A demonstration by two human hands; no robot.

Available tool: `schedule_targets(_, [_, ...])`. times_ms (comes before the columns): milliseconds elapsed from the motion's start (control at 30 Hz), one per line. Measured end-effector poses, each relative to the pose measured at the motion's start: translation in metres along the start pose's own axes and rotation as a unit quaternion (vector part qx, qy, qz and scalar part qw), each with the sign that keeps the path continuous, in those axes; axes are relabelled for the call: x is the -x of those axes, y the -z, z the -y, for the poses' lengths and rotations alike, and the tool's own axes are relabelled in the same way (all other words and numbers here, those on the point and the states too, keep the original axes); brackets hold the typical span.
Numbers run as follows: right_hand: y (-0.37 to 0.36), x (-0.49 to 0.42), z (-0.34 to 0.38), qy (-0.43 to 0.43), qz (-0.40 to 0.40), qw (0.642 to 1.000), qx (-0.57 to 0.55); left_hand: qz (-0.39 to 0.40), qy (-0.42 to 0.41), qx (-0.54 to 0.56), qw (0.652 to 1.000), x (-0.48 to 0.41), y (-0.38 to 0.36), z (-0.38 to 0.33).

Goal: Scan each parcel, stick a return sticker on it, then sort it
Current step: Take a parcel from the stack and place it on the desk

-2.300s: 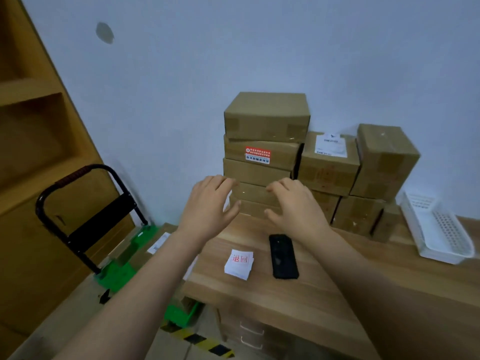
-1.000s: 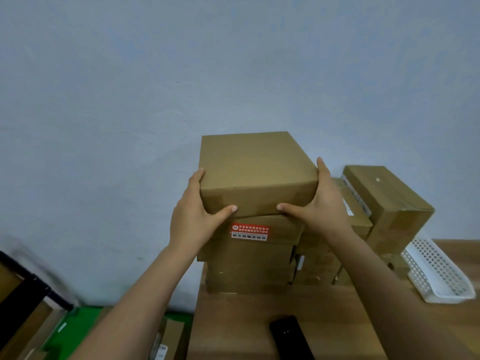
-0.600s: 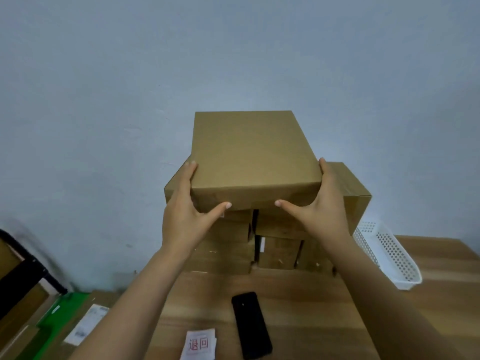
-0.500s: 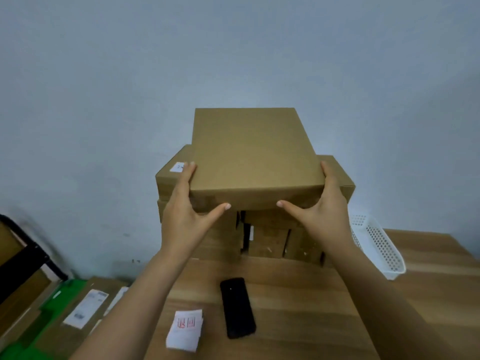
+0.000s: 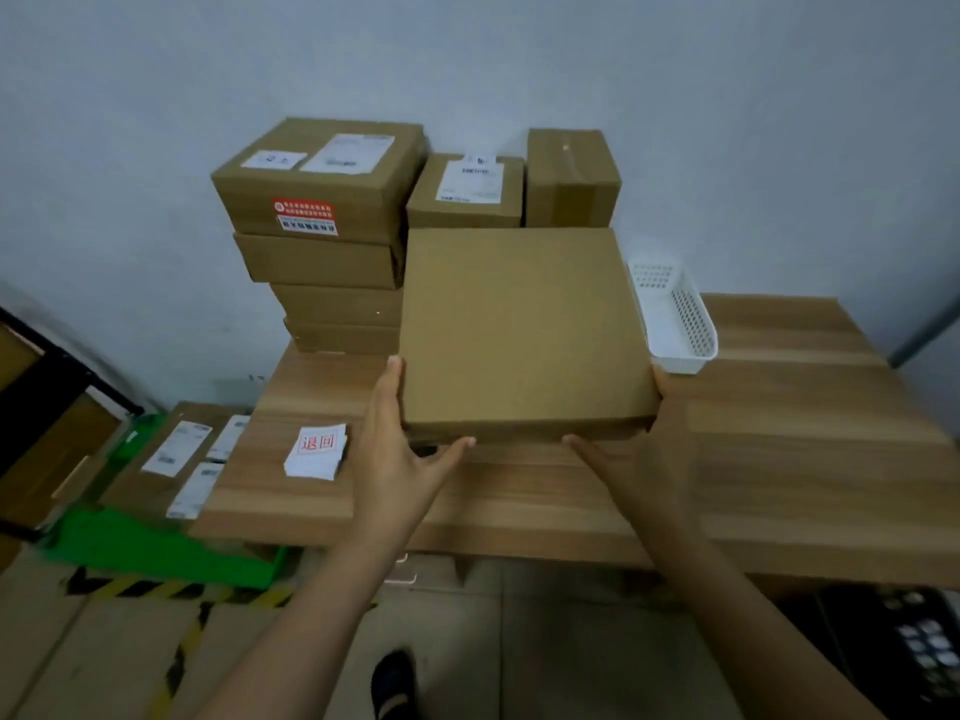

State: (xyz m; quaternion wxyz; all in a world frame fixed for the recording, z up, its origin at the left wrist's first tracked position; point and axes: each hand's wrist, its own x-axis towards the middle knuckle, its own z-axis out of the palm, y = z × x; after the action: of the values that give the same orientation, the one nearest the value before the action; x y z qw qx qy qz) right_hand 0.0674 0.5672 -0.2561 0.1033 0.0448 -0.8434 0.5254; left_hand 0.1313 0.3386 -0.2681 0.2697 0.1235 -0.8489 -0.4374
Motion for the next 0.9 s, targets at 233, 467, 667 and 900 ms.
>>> schedule_targets(233, [0.006,0.041,-0.078,-0.052,0.018,0.997,0.053,0.082,0.058,-0.047,0.994,0.056,-0.047,0.031])
schedule_targets(467, [0.005,0.07,-0.131,-0.114,0.056,0.989,0.072,0.168,0.067,-0.122,0.976,0.091,-0.085,0.06])
schedule_targets(667, [0.007,0.07,-0.155,-0.13,0.056,0.988,0.069,0.202,0.082,-0.142,0.966,0.09,-0.102,0.068])
schedule_targets(900, [0.02,0.066,-0.175,-0.193,0.053,0.98,0.012,0.246,0.098,-0.155,0.952,0.082,-0.117,0.06])
